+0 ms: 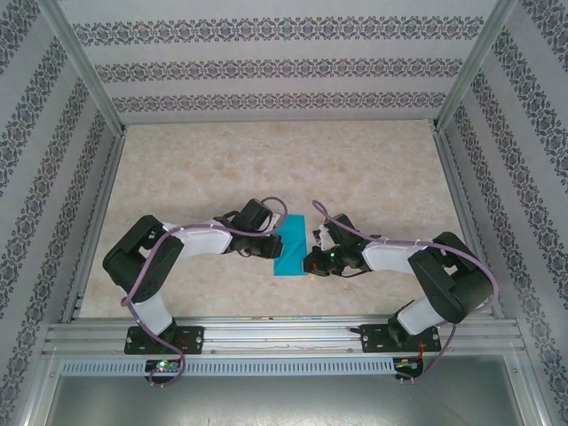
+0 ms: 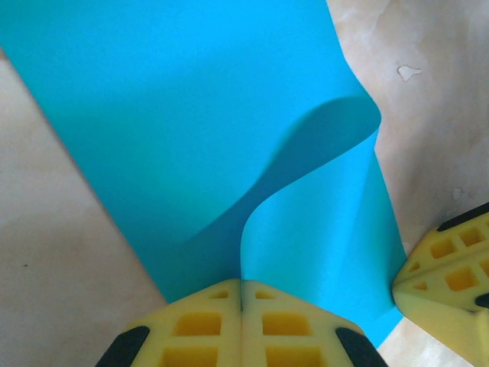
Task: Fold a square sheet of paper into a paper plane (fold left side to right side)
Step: Fold the triangle a second time at the center of the table.
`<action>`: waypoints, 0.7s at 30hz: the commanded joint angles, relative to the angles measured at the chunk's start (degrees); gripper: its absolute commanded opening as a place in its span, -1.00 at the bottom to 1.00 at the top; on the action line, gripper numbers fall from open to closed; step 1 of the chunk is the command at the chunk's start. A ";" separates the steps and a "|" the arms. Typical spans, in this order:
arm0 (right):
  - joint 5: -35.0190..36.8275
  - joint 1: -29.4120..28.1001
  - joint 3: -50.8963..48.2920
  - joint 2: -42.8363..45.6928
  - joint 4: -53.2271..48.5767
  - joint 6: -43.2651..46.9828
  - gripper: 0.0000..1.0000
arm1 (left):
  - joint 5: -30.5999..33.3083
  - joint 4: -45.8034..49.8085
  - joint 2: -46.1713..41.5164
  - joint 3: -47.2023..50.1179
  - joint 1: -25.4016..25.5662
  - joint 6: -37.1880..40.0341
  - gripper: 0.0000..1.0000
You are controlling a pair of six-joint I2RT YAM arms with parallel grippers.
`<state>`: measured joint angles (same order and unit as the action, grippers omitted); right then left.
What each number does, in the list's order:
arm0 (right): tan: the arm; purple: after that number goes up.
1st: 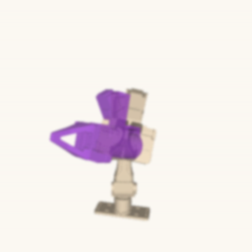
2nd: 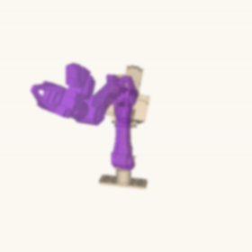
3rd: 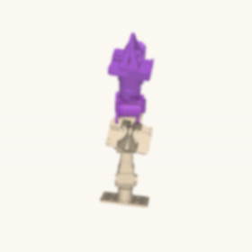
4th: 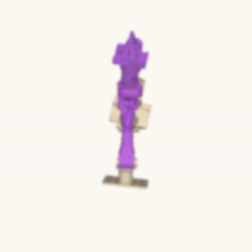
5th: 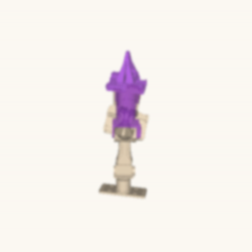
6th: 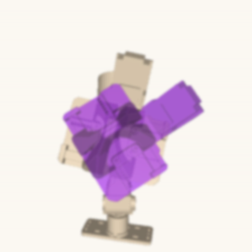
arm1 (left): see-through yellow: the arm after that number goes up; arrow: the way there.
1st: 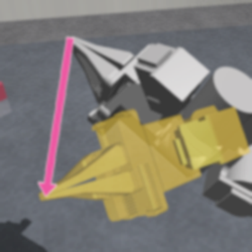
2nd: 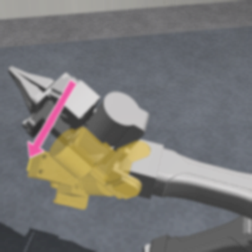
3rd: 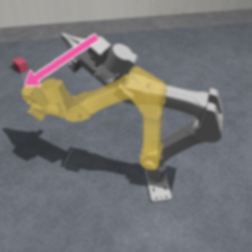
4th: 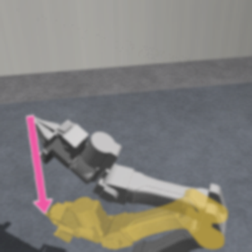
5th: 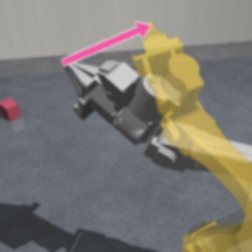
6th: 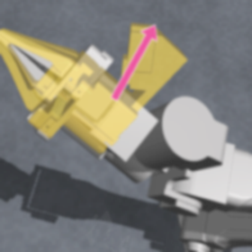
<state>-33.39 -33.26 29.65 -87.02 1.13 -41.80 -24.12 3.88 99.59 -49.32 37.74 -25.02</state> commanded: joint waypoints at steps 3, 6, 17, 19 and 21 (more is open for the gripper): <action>3.73 -0.57 -0.73 -2.43 -4.82 1.11 -1.00 | 1.35 1.86 0.86 -1.69 -1.09 1.65 -1.00; 3.68 -0.49 -0.65 -2.61 -4.83 1.11 -1.00 | 1.48 1.99 1.04 -1.83 -1.14 1.80 -1.00; 2.42 -0.43 0.14 -2.17 -4.76 0.94 -1.00 | 1.30 2.01 2.12 -1.09 -1.09 1.81 -1.00; 1.73 -0.42 0.50 -1.52 -4.47 0.68 -1.00 | 1.28 1.84 2.27 -0.64 -1.07 1.79 -1.00; 0.67 -0.28 0.89 -0.25 -3.80 0.11 -1.00 | 1.18 1.69 2.36 -0.25 -1.09 1.59 -1.00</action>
<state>-33.87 -33.26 30.28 -87.48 0.67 -41.82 -23.79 4.19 100.38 -49.89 37.43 -24.56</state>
